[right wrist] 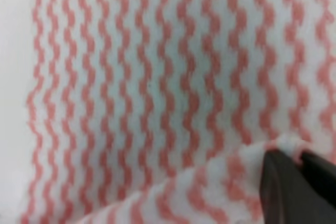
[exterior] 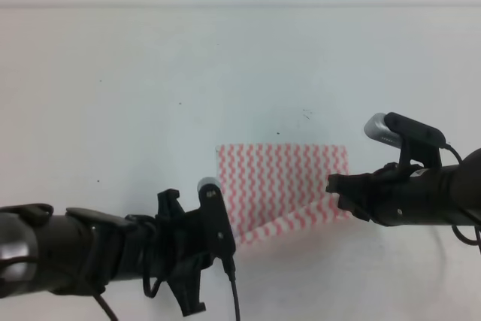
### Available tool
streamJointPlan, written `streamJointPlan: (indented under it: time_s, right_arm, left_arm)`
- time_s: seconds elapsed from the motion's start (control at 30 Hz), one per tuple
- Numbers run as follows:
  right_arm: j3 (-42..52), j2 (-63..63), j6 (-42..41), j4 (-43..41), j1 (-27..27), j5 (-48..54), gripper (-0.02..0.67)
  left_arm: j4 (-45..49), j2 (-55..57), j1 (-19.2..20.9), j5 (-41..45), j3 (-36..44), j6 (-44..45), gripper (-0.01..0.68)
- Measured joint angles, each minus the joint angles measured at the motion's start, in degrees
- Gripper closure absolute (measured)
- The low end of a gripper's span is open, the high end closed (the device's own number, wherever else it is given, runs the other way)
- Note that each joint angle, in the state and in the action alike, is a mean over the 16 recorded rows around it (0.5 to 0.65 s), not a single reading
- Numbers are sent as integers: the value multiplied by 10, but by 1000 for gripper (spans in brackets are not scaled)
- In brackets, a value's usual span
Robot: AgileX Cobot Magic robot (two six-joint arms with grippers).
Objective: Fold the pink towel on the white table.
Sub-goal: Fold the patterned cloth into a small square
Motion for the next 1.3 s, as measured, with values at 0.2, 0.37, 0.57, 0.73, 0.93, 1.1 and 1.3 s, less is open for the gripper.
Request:
streamJointPlan:
  time_s: [0.2, 0.37, 0.57, 0.73, 0.93, 1.1, 1.3]
  right_arm:
    - [-5, 0, 0, 0, 0, -4, 666]
    - [-11, 0, 0, 0, 0, -8, 666]
    - [-18, -1, 0, 0, 0, -18, 666]
    - [-21, 3, 0, -1, 0, -26, 666]
    - [-21, 10, 0, 0, 0, -36, 666]
    - [-21, 16, 0, 0, 0, -45, 666]
    - [-21, 20, 1, 2, 0, -55, 666]
  left_arm:
    - [8, -9, 0, -5, -24, -16, 675]
    - [8, -4, 0, -9, -49, -23, 676]
    - [8, 8, 1, -20, -77, -25, 676]
    - [3, 23, 2, -31, -101, -26, 676]
    - [3, 42, 3, -44, -123, -26, 676]
    - [8, 57, 3, -57, -137, -26, 676]
    - [6, 67, 3, -68, -153, -22, 676]
